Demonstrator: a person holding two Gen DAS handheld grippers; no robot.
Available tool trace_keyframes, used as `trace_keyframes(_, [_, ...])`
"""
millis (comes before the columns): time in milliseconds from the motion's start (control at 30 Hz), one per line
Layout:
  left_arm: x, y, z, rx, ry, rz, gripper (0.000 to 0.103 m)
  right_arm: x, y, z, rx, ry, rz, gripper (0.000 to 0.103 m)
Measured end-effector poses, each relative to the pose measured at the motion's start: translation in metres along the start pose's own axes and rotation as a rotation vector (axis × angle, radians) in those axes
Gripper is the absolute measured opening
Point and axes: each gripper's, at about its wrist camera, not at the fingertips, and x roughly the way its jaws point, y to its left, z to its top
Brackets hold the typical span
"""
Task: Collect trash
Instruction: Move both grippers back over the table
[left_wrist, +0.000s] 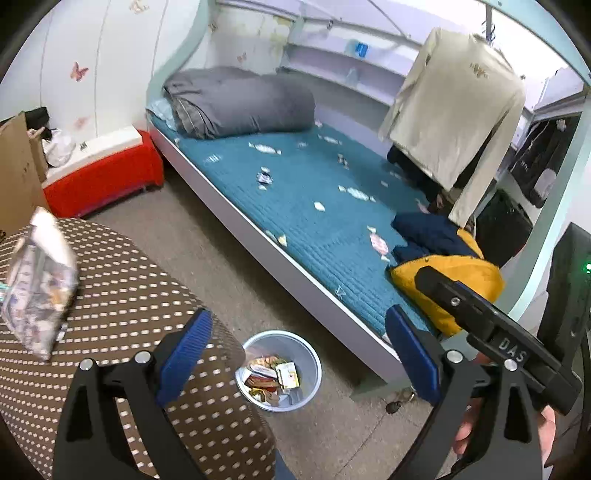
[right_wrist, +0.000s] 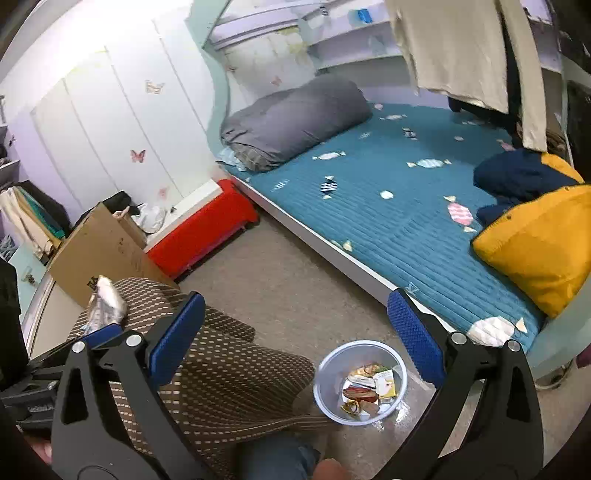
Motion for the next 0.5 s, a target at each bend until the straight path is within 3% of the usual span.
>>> trace_keyframes(500, [-0.103, 0.063, -0.022, -0.055, -0.169, 0.098, 0.093, -0.028, 0.105, -0.005, -0.171, -0.005, 0.114, 0.097])
